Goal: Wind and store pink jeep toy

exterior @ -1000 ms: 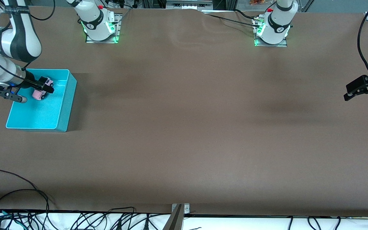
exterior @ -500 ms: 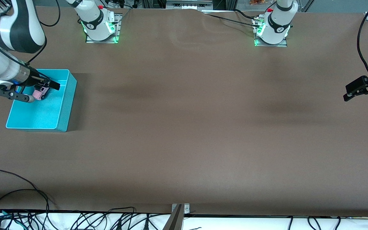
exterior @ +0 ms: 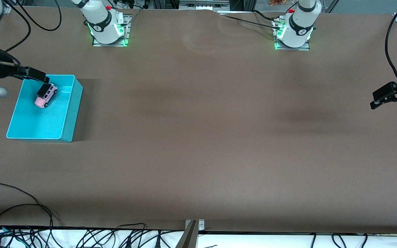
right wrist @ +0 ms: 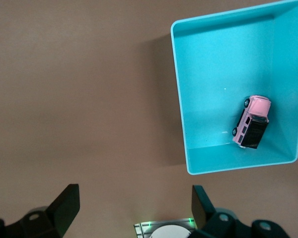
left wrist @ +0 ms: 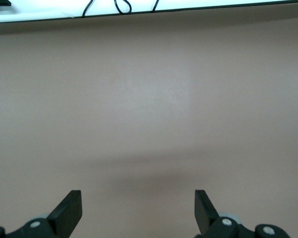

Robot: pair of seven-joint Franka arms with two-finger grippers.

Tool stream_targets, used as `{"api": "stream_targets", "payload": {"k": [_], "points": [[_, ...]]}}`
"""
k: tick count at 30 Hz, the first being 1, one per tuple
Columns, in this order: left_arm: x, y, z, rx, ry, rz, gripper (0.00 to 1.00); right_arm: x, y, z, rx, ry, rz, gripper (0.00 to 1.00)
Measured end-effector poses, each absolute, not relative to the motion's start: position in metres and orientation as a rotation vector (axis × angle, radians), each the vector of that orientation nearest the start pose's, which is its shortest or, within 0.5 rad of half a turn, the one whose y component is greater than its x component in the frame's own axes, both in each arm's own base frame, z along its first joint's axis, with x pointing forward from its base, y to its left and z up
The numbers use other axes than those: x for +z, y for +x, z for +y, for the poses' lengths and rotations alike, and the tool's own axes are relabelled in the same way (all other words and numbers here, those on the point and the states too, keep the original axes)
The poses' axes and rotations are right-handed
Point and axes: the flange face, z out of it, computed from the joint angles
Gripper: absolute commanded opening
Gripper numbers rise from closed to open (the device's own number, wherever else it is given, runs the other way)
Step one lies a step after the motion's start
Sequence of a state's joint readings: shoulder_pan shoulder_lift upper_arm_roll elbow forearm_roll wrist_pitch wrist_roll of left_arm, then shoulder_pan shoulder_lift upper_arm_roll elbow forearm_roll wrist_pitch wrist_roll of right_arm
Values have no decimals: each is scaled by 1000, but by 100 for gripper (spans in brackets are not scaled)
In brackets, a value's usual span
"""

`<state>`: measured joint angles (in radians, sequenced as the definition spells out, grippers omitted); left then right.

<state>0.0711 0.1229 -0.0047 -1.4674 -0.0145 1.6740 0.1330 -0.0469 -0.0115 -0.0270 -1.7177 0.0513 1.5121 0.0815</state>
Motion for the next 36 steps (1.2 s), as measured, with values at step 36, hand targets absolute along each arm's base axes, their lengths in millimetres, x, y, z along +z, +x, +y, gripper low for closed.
{"api": "stream_targets", "payload": {"k": [36], "points": [[612, 602, 38, -133, -3144, 104, 100, 618, 543, -30, 130, -3079, 211, 100]]}}
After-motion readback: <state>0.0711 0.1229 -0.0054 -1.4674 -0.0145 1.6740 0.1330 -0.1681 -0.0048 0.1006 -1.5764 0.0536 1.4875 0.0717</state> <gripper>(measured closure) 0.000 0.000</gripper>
